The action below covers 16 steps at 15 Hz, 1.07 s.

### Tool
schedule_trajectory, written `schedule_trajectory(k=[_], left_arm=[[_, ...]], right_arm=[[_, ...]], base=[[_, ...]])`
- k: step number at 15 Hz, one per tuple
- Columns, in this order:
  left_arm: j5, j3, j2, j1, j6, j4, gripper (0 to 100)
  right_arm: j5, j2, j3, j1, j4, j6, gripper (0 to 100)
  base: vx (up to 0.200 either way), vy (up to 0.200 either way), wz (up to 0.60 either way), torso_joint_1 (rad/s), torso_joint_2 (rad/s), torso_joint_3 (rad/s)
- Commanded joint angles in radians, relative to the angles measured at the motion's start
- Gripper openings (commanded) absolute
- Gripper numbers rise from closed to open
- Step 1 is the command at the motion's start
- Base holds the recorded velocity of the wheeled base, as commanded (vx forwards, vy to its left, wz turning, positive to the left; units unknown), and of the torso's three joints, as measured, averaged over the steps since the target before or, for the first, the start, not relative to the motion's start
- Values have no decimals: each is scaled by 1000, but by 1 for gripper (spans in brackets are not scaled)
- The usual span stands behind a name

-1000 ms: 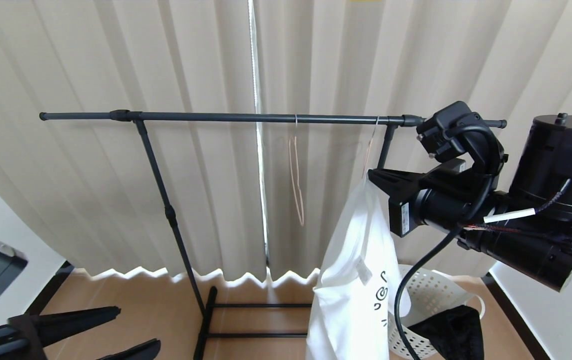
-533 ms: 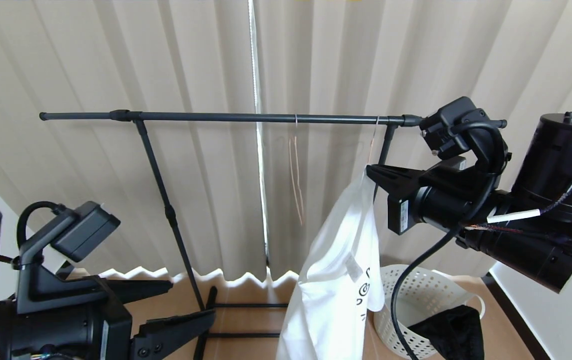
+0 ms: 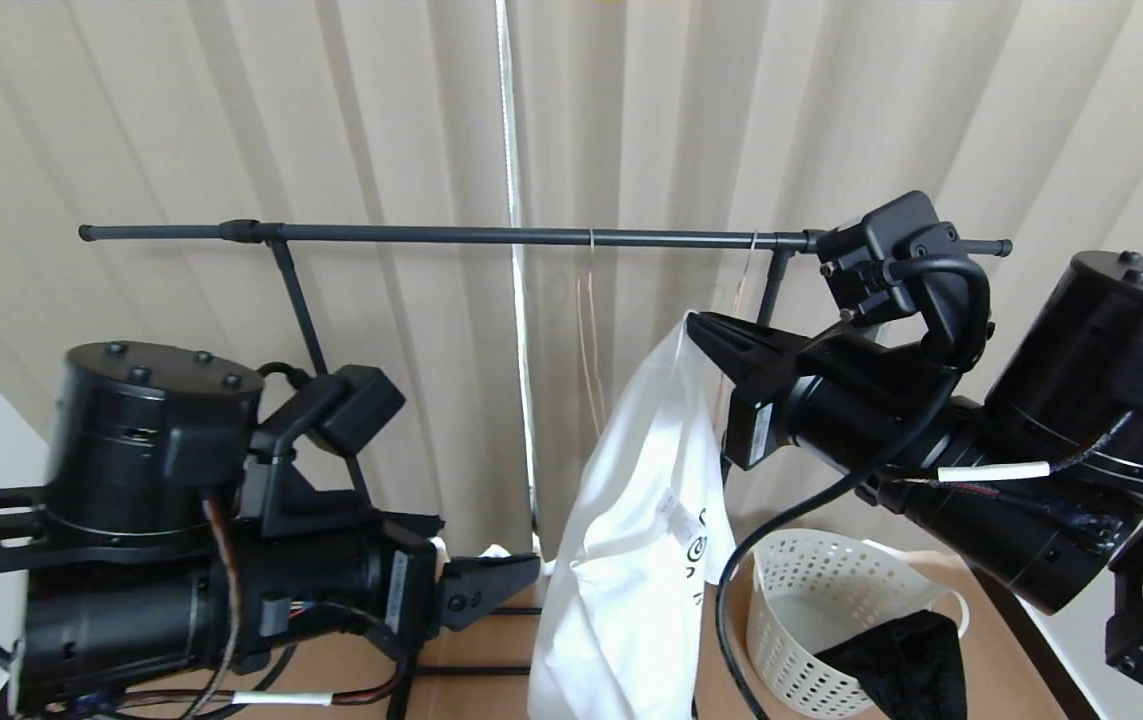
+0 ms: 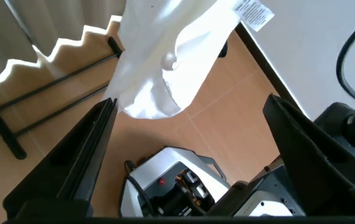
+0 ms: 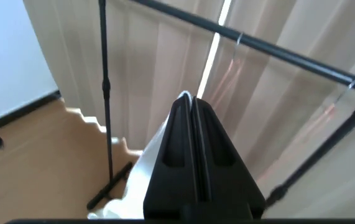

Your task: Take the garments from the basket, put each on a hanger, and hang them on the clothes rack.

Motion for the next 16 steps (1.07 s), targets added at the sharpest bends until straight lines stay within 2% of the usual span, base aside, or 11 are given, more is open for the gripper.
schedule_trajectory(k=[1,3,5,7,9,14,16], left_arm=[[64,-64,178,-86,-36,-56,100],[101,-67,223,-118,-38,-110,100],[183,-76,289,-137,-41,-166,100],[288,-105,342,-149,-79,-194,100],[341,-136,358,-149,-111,-196,100],[352,-150,375,-160,-133,-197,100],[369,-145,404,-164,-131,-231,100]], right_arm=[[-2,50,9,33,-12,2,0],[-4,48,13,42,-13,2,0],[-4,47,15,44,-13,5,0],[-4,40,20,44,-13,5,0],[-4,34,20,45,-13,5,0],[-6,25,21,51,-13,5,0],[-6,10,21,56,-13,5,0]], base=[[0,0,0,0,0,0],[0,0,0,0,0,0],[0,0,0,0,0,0],[0,0,0,0,0,0],[0,0,0,0,0,0],[0,0,0,0,0,0],[0,0,0,0,0,0]])
